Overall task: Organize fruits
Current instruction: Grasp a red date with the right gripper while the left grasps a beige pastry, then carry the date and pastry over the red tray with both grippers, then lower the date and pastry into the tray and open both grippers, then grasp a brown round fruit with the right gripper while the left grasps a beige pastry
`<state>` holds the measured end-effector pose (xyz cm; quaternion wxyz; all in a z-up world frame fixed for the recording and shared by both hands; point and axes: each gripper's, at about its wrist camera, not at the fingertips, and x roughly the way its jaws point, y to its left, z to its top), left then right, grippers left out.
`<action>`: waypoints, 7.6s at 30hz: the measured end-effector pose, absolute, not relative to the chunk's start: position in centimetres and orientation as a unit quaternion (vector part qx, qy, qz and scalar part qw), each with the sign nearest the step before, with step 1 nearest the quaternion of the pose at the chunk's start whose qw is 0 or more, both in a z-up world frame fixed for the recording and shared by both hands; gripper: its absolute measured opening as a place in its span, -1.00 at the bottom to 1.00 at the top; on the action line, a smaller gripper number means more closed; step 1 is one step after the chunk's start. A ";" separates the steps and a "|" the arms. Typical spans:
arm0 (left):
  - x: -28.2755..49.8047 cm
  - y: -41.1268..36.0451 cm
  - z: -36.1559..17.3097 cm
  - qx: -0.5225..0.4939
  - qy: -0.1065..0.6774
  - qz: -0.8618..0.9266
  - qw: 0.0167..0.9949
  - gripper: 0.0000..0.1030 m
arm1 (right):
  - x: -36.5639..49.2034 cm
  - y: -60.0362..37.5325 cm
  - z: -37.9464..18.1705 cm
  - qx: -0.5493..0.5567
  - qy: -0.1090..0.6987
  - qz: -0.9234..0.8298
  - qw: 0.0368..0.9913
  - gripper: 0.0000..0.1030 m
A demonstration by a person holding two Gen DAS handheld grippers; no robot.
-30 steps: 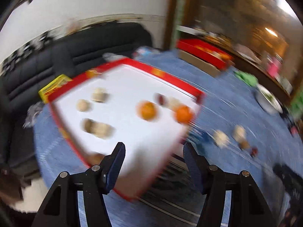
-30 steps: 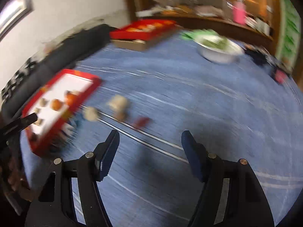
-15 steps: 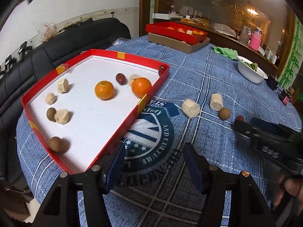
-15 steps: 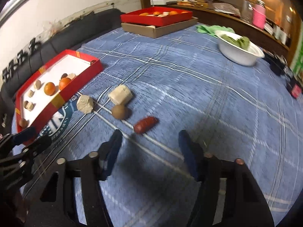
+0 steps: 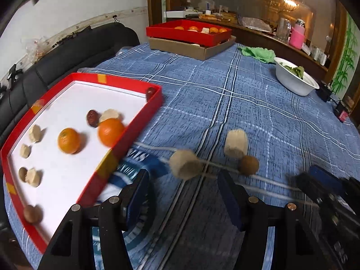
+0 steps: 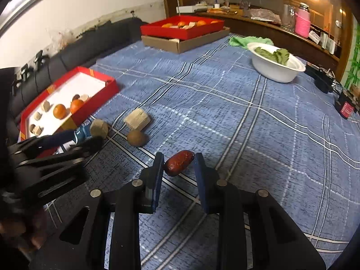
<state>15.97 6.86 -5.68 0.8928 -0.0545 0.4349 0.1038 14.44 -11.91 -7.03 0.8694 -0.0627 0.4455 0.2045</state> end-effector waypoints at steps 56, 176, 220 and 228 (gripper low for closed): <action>11.6 3.2 -4.5 -0.035 0.416 0.063 0.907 -0.43 | 9.6 -14.4 -7.7 -0.065 0.467 0.201 0.859 -0.71; 10.9 29.7 -3.1 -0.150 0.406 0.300 0.850 0.01 | 15.1 13.6 -6.7 -0.109 0.433 0.347 0.825 -0.54; 7.4 9.9 -2.6 -0.052 0.376 0.067 0.923 0.32 | 15.9 -5.3 -9.1 -0.107 0.456 0.235 0.851 -0.59; 8.8 8.6 -2.7 -0.048 0.381 0.054 0.922 0.32 | 14.7 -7.2 -8.6 -0.093 0.455 0.229 0.855 -0.60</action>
